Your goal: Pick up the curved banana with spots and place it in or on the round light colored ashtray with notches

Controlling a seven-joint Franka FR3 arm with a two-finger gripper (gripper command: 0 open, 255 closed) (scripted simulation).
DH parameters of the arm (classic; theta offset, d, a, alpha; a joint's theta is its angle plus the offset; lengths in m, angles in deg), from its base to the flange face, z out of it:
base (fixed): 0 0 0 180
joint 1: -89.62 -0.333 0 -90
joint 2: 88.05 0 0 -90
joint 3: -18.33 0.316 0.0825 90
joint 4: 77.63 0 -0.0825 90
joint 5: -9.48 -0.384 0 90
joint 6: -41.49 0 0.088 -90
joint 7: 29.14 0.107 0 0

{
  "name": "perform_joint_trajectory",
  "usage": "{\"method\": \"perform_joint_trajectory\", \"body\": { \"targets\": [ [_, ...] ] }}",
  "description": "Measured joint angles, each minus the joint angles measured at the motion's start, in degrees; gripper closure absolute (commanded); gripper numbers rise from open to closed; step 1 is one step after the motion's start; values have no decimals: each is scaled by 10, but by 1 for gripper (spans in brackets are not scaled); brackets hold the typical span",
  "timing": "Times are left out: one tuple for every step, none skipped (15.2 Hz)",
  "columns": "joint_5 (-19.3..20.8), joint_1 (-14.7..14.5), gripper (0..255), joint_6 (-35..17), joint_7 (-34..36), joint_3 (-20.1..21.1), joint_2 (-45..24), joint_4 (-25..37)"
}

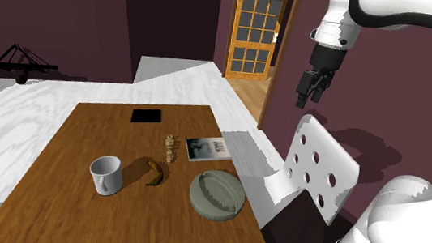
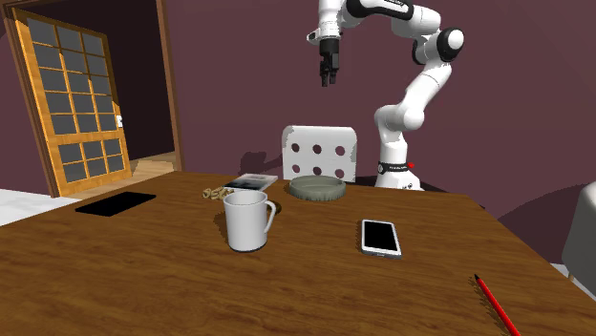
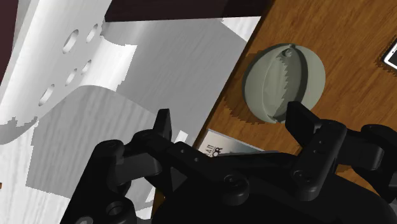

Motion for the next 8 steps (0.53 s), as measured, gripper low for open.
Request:
{"method": "perform_joint_trajectory", "body": {
  "targets": [
    [0,0,0,0,0,0,0,0],
    [-3,-1,0,-7,4,4,-3,-4],
    [-6,-3,0,-19,10,9,-10,-9],
    [-10,-6,0,-31,17,15,-20,-11],
    [-14,-9,0,-45,25,22,-30,-16],
    [-18,-11,0,-57,31,28,-32,-25],
    [-21,-13,0,-73,39,34,-45,-28],
    [-27,-17,0,-85,50,45,-57,-28]
  ]
}}
